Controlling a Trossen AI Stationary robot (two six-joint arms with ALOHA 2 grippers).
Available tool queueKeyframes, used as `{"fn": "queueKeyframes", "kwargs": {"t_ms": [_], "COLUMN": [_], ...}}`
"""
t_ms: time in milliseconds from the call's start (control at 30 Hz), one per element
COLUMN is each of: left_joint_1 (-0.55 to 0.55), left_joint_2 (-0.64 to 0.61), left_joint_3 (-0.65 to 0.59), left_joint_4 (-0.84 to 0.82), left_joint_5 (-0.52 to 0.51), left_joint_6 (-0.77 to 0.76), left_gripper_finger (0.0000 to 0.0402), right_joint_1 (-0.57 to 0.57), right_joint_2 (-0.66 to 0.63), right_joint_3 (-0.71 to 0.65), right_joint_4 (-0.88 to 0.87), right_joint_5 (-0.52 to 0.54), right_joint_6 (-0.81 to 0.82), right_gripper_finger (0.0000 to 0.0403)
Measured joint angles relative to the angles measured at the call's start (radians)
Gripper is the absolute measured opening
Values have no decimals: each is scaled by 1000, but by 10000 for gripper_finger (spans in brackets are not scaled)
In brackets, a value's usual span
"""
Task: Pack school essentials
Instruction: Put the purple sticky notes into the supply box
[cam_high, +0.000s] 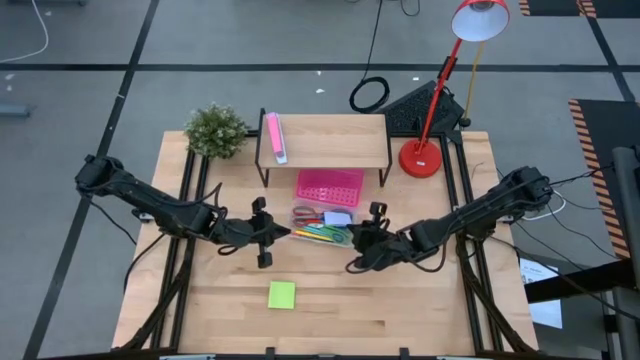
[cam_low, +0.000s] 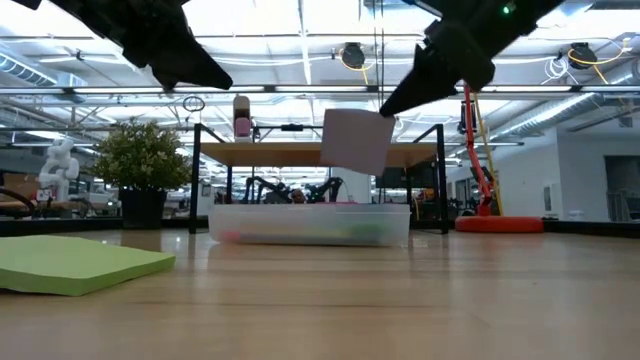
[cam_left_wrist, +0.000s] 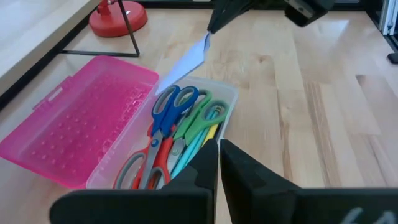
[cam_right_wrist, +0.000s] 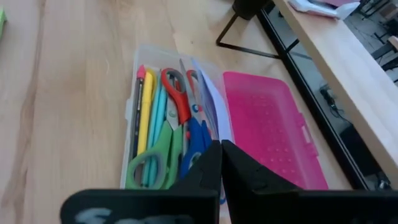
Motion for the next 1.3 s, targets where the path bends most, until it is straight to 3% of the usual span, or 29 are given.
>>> {"fn": "queueKeyframes", "kwargs": {"t_ms": [667, 967, 1100, 1300], "left_joint_1": [0, 0, 0, 0], "left_joint_2": [0, 0, 0, 0], "left_joint_3": [0, 0, 0, 0], "left_joint_4": [1, 2, 2, 2], "left_joint_5": [1, 1, 2, 21], "left_joint_6": [0, -2, -10, -10], "left_gripper_finger": [21, 21, 21, 21], "right_joint_1": [-29, -64, -75, -80], "right_joint_2": [0, 0, 0, 0], "right_joint_3": [-149, -154, -154, -154], "right_joint_4": [163, 165, 165, 181], "right_joint_5": [-29, -188, -240, -286], "right_joint_6": [-20, 8, 12, 39], "right_gripper_finger": [0, 3, 24, 86]}}
